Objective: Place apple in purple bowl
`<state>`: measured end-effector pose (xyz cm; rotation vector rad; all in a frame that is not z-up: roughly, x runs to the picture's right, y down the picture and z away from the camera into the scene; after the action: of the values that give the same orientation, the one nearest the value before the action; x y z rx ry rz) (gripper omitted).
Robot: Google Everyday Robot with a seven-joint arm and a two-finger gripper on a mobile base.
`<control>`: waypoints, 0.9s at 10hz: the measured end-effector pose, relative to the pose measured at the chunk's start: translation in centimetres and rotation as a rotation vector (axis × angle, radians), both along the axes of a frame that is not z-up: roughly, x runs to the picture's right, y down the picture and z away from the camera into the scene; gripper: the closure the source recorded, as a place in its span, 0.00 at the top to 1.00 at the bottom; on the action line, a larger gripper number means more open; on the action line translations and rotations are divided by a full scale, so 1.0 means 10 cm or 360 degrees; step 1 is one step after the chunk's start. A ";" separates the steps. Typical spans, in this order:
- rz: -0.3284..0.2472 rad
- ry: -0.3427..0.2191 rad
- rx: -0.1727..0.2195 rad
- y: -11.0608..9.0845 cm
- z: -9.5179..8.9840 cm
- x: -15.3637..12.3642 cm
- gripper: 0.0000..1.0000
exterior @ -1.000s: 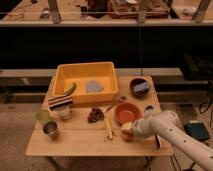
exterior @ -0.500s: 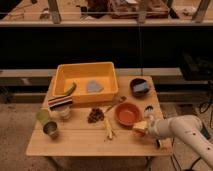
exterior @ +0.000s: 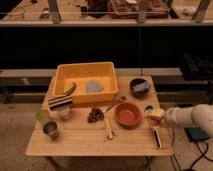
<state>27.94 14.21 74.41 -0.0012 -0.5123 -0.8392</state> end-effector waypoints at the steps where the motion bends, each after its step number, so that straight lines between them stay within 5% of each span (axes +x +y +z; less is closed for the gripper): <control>1: 0.0028 0.0009 0.0004 -0.16 0.12 0.07 0.52; 6: 0.0192 0.0052 0.0052 -0.97 0.78 0.39 0.52; 9: 0.0256 0.0050 0.0152 -1.30 0.74 0.47 0.52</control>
<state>32.64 1.26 81.79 0.1129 -0.4365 -0.7042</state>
